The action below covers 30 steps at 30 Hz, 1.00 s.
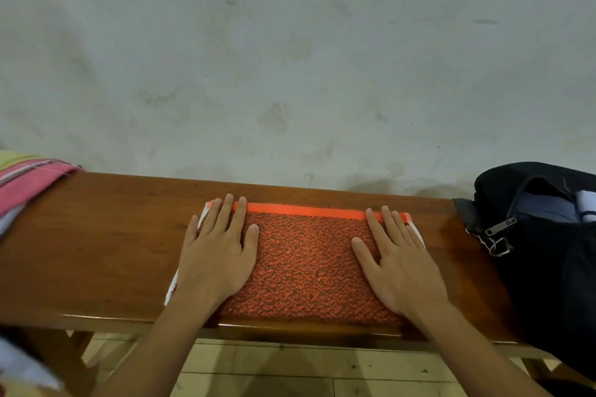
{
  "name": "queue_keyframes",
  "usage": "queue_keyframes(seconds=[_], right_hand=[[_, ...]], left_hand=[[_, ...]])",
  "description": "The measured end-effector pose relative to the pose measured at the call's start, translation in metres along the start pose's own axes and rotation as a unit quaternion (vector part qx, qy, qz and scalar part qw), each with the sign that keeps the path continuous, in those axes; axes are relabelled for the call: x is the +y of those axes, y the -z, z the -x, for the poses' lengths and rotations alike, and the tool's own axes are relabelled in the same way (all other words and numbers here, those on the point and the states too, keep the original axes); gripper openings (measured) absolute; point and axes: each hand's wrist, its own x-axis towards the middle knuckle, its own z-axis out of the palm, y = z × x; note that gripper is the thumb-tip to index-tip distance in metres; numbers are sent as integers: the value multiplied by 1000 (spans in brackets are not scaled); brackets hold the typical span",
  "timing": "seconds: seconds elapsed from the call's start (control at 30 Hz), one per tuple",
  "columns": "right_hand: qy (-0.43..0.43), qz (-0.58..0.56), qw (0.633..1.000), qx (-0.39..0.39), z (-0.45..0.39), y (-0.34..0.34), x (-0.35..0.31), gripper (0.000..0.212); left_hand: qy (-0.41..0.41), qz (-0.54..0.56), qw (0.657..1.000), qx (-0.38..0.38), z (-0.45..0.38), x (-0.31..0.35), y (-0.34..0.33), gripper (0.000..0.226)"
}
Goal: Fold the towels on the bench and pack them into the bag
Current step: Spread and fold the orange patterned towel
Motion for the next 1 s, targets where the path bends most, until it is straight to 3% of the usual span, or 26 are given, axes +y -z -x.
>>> queue_keyframes(seconds=[0.17,0.33,0.43,0.53,0.7,0.83,1.0], right_hand=[[-28,1,1000,13,0,-2,-1,92],[-68,0,998,0,1,0,-5,81],[-69,6,998,-3,-1,0,-5,83],[-69,14,997,3,-1,0,-7,90],[36,20,999,31,3,7,-31,78],[128,-5,992,-12,6,2,-54,74],[139,16,990,-29,4,-4,-60,77]], left_hand=[[-2,3,1000,-9,1,-1,3,84],[-3,18,999,-42,1,-6,9,76],[25,47,997,-57,2,-9,19,70],[70,79,994,-24,7,-13,32,70],[110,79,991,6,10,-23,44,52],[123,122,985,-1,7,-27,46,49],[138,172,975,13,7,-27,51,46]])
